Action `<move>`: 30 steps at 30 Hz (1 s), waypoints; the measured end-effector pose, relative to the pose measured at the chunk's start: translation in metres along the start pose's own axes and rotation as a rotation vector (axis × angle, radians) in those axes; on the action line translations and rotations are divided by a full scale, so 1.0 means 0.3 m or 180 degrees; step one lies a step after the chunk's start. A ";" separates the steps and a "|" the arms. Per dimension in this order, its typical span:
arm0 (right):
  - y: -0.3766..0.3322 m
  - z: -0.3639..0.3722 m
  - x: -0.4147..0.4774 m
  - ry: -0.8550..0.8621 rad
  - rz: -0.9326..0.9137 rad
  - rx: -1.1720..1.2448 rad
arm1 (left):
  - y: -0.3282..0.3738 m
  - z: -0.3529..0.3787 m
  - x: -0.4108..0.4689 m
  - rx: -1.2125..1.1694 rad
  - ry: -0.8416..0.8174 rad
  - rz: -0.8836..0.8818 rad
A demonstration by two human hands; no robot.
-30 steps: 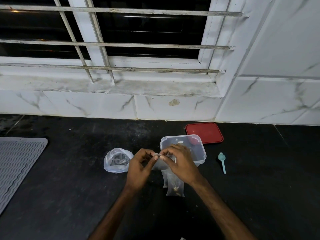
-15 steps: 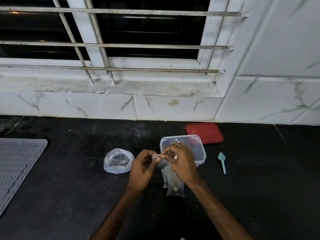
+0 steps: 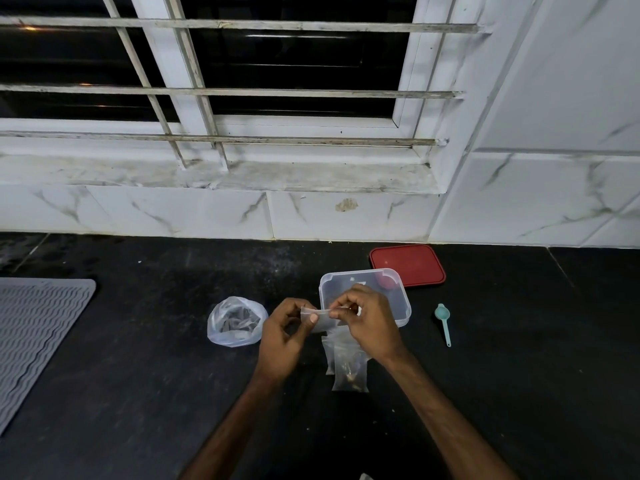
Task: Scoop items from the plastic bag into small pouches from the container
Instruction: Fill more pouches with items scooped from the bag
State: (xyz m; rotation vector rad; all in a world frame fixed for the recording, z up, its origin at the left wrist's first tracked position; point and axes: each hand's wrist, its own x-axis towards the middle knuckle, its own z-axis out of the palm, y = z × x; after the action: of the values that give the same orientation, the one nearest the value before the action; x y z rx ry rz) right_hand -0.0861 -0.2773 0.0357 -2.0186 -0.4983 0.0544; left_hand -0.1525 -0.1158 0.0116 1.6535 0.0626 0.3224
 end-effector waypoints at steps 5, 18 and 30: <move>0.018 0.015 0.004 0.0116 -0.0156 -0.0417 | -0.002 0.005 -0.011 0.0017 0.0031 -0.0198; 0.102 0.002 -0.064 0.0133 0.0207 -0.0397 | -0.043 -0.004 -0.048 -0.0181 -0.0045 -0.0649; 0.088 -0.185 -0.005 0.0209 -0.0086 -0.0735 | 0.015 0.051 0.072 0.0924 -0.0067 0.0228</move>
State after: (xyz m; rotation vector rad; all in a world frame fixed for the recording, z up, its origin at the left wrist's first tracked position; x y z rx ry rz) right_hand -0.0652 -0.3351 0.0397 -2.2304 -0.5091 -0.0895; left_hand -0.1288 -0.1261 0.0185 1.9499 0.0355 0.3632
